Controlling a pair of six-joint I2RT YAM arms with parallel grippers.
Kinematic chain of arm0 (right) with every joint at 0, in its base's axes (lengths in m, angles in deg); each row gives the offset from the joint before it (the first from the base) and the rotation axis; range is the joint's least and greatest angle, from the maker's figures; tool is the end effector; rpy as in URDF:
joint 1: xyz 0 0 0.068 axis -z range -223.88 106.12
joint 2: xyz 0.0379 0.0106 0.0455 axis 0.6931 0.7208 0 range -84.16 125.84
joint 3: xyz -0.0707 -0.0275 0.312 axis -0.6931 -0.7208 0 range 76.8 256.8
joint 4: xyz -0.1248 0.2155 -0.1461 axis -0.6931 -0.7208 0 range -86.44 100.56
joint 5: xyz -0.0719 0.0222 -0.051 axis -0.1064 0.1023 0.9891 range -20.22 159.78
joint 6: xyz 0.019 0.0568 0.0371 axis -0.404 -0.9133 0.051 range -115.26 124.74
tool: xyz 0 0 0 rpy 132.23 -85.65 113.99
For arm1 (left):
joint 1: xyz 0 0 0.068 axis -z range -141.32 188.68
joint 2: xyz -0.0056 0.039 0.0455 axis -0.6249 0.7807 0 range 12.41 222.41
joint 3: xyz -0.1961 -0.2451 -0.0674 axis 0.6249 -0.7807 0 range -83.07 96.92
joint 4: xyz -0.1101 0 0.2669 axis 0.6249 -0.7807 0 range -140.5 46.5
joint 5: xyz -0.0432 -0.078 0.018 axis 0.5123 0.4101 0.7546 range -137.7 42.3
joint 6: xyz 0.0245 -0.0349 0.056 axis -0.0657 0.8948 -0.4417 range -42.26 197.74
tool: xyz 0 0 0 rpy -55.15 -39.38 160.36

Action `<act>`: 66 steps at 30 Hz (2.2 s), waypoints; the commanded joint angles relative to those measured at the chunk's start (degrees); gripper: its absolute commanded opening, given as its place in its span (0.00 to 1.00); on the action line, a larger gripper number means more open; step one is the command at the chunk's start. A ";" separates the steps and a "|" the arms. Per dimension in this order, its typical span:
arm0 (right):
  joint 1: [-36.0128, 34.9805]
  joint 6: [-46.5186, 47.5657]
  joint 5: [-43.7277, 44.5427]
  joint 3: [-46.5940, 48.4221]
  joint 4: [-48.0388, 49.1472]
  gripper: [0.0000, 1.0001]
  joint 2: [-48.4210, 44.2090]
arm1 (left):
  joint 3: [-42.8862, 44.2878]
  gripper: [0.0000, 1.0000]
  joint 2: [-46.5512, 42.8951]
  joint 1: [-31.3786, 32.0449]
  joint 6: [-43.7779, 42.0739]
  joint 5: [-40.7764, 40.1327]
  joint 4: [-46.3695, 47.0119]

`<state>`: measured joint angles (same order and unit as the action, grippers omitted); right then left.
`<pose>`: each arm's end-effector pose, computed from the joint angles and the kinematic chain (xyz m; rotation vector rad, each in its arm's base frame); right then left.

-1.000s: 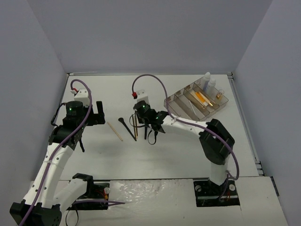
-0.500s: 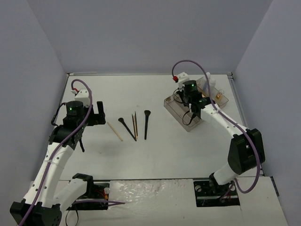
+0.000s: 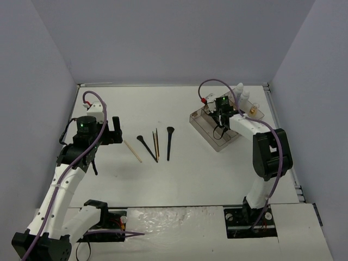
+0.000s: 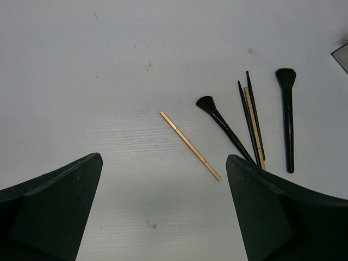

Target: Organize the makeup

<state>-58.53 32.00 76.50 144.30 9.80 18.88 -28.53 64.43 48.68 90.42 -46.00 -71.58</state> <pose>0.4412 0.1085 0.2310 -0.7288 2.0870 -0.2517 0.2132 -0.0393 0.3760 -0.0284 2.0277 -0.2808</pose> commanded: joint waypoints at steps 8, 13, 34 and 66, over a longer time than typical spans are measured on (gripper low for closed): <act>-0.55 -0.71 -0.13 0.42 2.86 0.48 -6.00 | 1.60 0.97 0.28 -0.33 0.33 0.24 2.52; -3.63 -5.83 3.78 2.22 1.05 0.49 -14.37 | 1.62 0.97 0.69 -0.33 0.51 0.28 2.59; -40.44 -53.62 15.41 -8.23 18.44 0.30 -8.09 | 1.38 0.97 0.65 -0.33 0.59 -1.17 2.32; -46.34 -58.38 19.69 -3.95 16.70 0.24 7.53 | 1.53 0.97 0.80 -0.33 0.85 -0.90 2.41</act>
<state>-104.37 -25.69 91.89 138.12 26.81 26.23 -28.53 65.30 48.68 90.54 -46.51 -71.58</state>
